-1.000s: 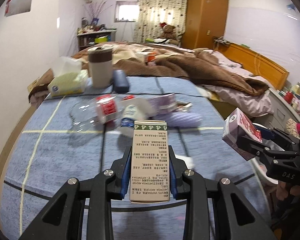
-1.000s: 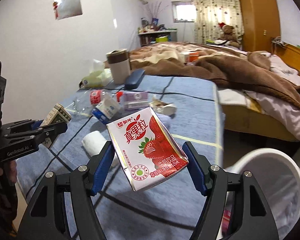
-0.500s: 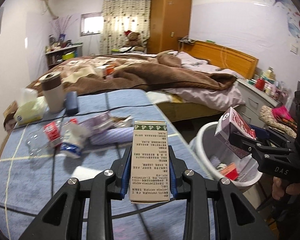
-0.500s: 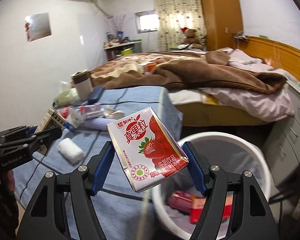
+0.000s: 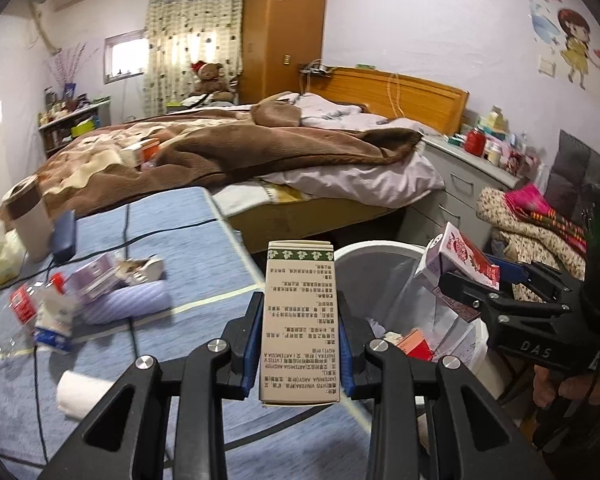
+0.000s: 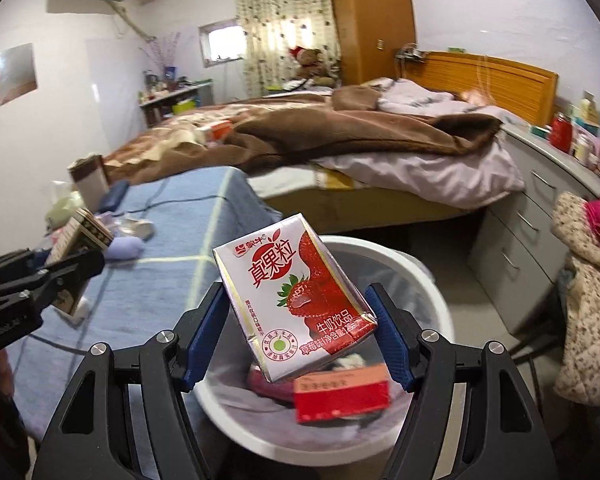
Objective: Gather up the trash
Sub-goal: 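Carry both cartons over the white wastebasket and open both tools to drop them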
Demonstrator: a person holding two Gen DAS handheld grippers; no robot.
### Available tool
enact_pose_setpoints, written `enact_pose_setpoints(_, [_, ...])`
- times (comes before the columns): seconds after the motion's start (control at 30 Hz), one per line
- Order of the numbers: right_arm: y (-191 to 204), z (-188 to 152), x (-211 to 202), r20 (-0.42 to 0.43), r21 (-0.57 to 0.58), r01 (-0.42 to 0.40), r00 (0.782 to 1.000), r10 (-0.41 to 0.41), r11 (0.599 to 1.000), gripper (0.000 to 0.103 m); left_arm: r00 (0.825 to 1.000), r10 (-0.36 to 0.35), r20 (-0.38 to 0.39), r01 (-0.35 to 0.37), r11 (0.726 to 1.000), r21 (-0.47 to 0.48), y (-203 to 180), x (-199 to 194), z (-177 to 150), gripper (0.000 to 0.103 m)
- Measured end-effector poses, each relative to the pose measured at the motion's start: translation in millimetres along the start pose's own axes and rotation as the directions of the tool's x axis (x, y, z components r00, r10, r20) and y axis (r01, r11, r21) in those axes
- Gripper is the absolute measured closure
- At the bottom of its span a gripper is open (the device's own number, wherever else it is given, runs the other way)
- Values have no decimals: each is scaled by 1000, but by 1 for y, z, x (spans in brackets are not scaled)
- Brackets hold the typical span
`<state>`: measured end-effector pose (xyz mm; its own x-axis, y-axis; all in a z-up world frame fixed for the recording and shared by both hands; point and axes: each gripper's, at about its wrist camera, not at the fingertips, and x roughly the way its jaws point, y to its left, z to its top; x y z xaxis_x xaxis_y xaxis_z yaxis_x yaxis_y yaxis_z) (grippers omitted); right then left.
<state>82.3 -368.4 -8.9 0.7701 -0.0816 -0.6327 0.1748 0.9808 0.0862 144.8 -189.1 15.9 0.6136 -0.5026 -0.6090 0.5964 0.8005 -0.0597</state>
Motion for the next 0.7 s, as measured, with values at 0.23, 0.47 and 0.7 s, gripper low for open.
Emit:
enact_pose_setpoints(0.23, [-26, -8, 8, -39, 43, 53, 998, -51, 998, 32, 998, -51, -45, 53, 998, 43, -31, 26, 3, 70])
enact_pose_setpoints(0.47, [-37, -13, 17, -79, 45, 82, 994, -79, 996, 32, 995, -68, -72, 73, 995, 75, -51, 46, 5, 70])
enact_pose_setpoints(0.7, [-45, -14, 25, -103, 65, 75, 992, -68, 995, 31, 992, -92, -82, 96, 994, 50, -51, 57, 7, 44])
